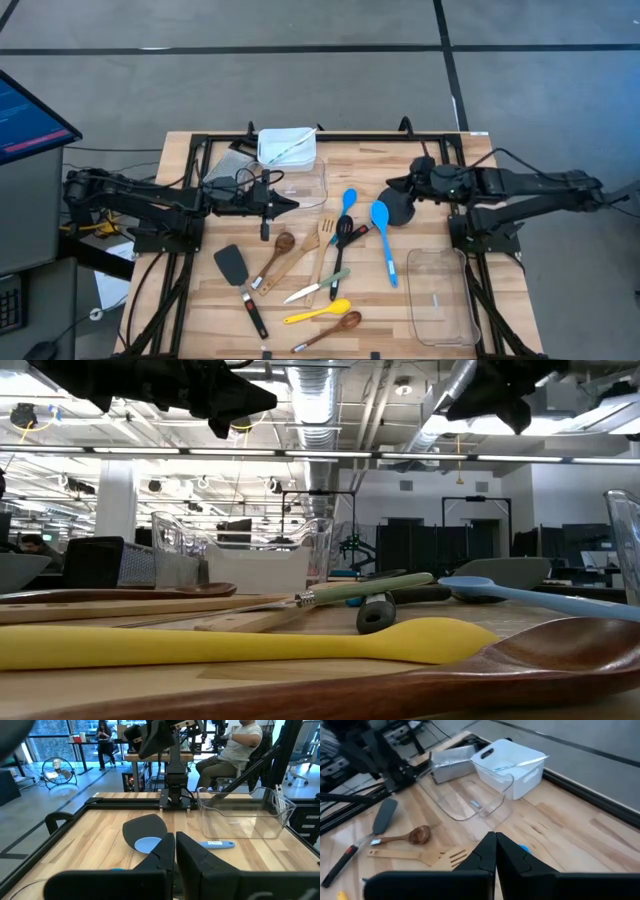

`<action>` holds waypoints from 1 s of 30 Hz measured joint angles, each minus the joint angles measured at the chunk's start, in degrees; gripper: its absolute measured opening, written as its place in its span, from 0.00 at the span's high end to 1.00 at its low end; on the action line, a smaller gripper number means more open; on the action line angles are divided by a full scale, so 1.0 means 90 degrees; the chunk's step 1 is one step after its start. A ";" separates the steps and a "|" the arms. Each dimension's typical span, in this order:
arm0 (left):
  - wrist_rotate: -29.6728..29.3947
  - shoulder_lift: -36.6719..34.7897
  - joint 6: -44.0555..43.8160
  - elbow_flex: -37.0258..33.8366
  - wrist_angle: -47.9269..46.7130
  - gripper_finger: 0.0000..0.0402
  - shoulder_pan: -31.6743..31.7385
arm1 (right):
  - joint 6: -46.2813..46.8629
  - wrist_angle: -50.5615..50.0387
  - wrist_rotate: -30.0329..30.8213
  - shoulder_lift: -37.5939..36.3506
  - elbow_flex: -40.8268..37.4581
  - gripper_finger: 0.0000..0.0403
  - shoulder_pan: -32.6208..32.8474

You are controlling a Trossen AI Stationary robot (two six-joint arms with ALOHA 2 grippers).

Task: Pick & Place Kitchen Items
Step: Put the blue serving spoon into the bottom transparent bin

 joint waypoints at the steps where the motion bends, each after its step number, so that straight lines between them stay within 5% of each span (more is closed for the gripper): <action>1: 0.0000 -0.0001 0.0000 0.0000 0.0002 0.99 0.0002 | 0.0018 -0.0114 0.0059 0.0102 0.0088 1.00 0.0000; 10: 0.0000 0.0000 -0.0032 0.0000 -0.0004 0.99 0.0002 | 0.1101 -0.1944 0.0049 0.1771 0.1520 1.00 -0.0051; 15: 0.0005 0.0017 -0.0500 0.0000 -0.0269 0.99 0.0000 | 0.1872 -0.3187 -0.0610 0.2644 0.2154 1.00 -0.0190; 22: 0.0058 0.0017 -0.0546 0.0000 -0.0324 0.99 -0.0013 | 0.2016 -0.3286 -0.2285 0.3449 0.2194 1.00 -0.0331; 30: 0.0327 0.0017 -0.0547 -0.0268 -0.0355 0.99 -0.0187 | 0.1849 -0.3380 -0.2449 0.4027 0.2189 1.00 -0.0357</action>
